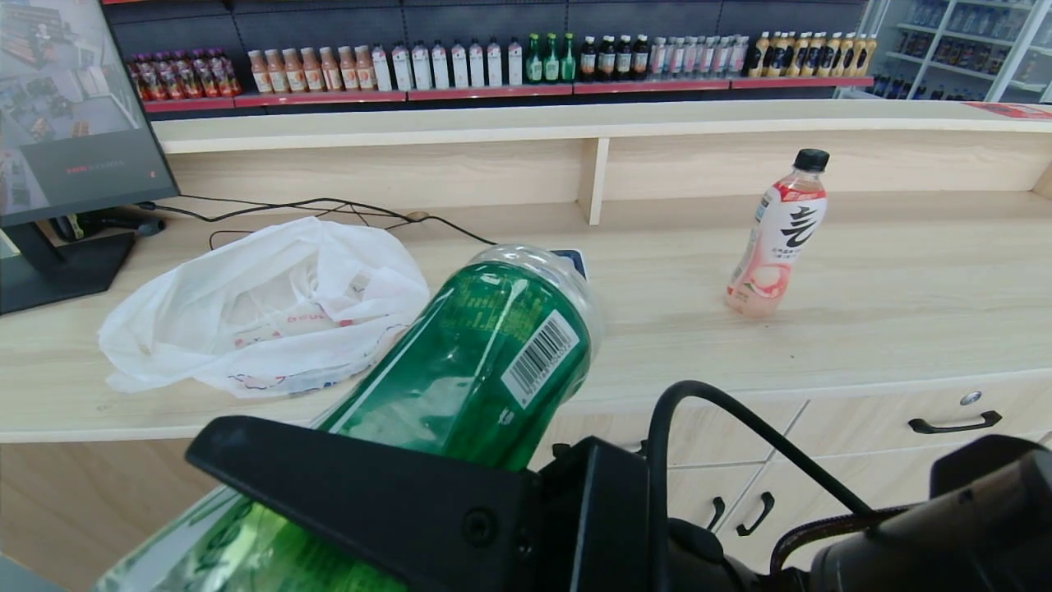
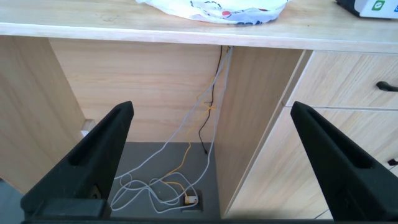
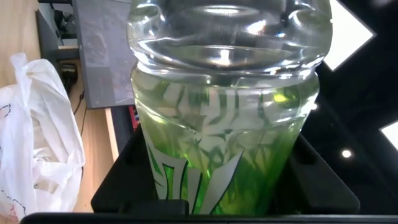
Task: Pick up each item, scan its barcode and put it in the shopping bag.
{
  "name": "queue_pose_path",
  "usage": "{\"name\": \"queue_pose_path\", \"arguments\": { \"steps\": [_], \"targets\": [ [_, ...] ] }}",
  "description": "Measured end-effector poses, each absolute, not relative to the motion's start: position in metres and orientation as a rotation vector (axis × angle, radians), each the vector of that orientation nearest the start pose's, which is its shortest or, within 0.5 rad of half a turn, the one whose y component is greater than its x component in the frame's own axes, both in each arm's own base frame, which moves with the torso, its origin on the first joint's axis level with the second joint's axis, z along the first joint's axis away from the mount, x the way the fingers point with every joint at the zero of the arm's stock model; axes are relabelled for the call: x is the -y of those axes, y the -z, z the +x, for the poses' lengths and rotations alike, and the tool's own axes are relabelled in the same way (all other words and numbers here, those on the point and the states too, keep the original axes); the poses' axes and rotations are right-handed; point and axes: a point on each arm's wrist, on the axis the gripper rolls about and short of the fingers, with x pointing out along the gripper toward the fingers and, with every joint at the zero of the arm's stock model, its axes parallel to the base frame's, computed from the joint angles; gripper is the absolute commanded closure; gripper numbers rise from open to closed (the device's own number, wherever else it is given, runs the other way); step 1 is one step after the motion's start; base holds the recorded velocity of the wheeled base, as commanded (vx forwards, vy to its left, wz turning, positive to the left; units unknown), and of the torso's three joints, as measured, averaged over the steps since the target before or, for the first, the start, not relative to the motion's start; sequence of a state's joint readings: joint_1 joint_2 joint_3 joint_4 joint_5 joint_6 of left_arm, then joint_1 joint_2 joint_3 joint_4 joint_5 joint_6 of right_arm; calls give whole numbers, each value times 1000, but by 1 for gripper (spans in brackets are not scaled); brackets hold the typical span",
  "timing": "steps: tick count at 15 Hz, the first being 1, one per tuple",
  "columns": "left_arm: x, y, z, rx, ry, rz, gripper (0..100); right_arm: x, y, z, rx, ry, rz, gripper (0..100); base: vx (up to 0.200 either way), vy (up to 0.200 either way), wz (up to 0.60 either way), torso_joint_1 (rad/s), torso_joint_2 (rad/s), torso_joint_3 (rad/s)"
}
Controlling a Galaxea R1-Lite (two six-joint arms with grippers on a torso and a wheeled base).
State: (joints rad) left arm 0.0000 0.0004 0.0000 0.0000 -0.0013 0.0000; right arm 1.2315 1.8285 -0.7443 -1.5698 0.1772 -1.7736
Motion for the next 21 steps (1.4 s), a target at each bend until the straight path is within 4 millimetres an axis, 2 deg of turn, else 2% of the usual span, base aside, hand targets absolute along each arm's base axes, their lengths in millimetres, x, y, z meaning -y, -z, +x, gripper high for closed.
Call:
{"name": "queue_pose_path", "arguments": {
  "steps": [8, 10, 14, 21],
  "targets": [
    [0, -75, -23, 0, 2, 0, 0, -295, -218, 100, 1466, -544, -1195, 100, 0, 0, 0, 0, 0, 0],
    [0, -75, -23, 0, 1, 0, 0, -287, -217, 98, 1444, -522, -1236, 100, 0, 0, 0, 0, 0, 0],
    [0, -75, -23, 0, 2, 0, 0, -258, -216, 91, 1346, -426, -1358, 100, 0, 0, 0, 0, 0, 0],
    [0, -75, -23, 0, 2, 0, 0, -247, -222, 91, 1316, -442, -1298, 100, 0, 0, 0, 0, 0, 0]
  ]
}}
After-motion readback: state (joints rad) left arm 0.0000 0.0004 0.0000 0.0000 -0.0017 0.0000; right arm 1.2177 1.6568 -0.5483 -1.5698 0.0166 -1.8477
